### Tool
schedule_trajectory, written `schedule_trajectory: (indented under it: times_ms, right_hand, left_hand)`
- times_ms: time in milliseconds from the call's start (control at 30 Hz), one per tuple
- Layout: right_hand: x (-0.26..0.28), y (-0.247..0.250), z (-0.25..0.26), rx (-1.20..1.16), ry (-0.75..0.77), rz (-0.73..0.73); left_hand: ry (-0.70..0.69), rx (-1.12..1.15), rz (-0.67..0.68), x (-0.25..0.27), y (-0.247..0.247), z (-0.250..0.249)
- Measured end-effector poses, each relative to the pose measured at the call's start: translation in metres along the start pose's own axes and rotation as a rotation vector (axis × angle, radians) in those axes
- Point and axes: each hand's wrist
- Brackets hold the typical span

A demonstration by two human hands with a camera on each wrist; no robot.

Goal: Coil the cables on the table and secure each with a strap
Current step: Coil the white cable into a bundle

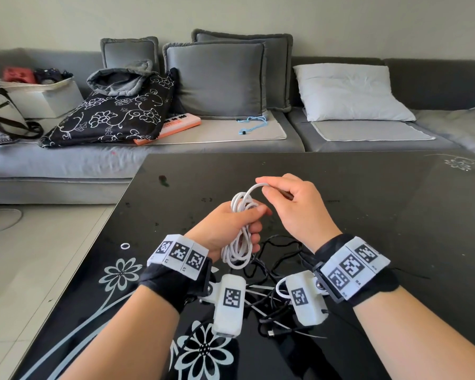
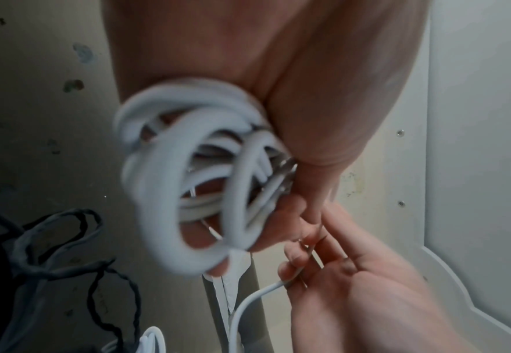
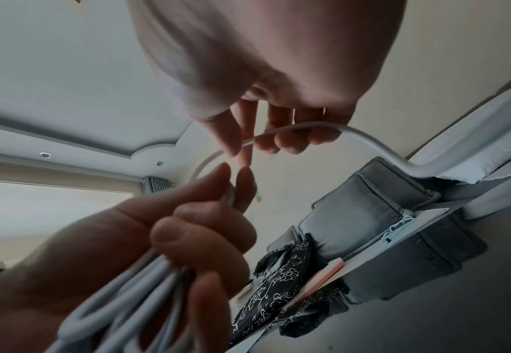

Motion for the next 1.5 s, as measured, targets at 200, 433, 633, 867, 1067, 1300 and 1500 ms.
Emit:
schedule_trajectory:
  times_ms: [200,433,633,867,1067,1300,1500]
  right_hand:
    - [-0.002,0.0,-0.004,0.094,0.021,-0.06]
    - [-0.001,-0.003,-0.006,-0.016,-0.079,0.035]
    - [0.002,-0.005,-0.005,-0.12,-0.093,-0.012]
    - [0.004,-0.002,-0.011,-0.117,-0.149,0.045]
    - [0.008,-0.009,-0.005,-0.085,-0.112,0.133]
    - [0.014,-0.016,-0.004,-0.085,-0.163,0.3]
    - [0.014,-0.011,-0.008,-0.086,-0.224,0.441]
  left_hand:
    - [-0.046,-0.026,-0.014,0.0,-0.007,0.0]
    - [-0.125,0.148,-0.095,-0.002,-0.008,-0.005]
    - [-0.114,0.305,-0.095,0.002,-0.005,-0.014]
    - [-0.277,0.429,-0.258,-0.004,0.001,-0.019]
    - [-0.381,0.324,-0.49,-0.011,0.017,-0.01]
    - [-0.429,0.526,-0.389,-0.009,0.009,-0.014]
    - [-0.535,0.621,-0.48,-0.01,0.015,-0.018]
Point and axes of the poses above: each hand's wrist, its own x-axis away from the middle knuckle, its own y-axis out of the back of the hand, z = x × y, and after that the axes turned 7 degrees about x, right-handed
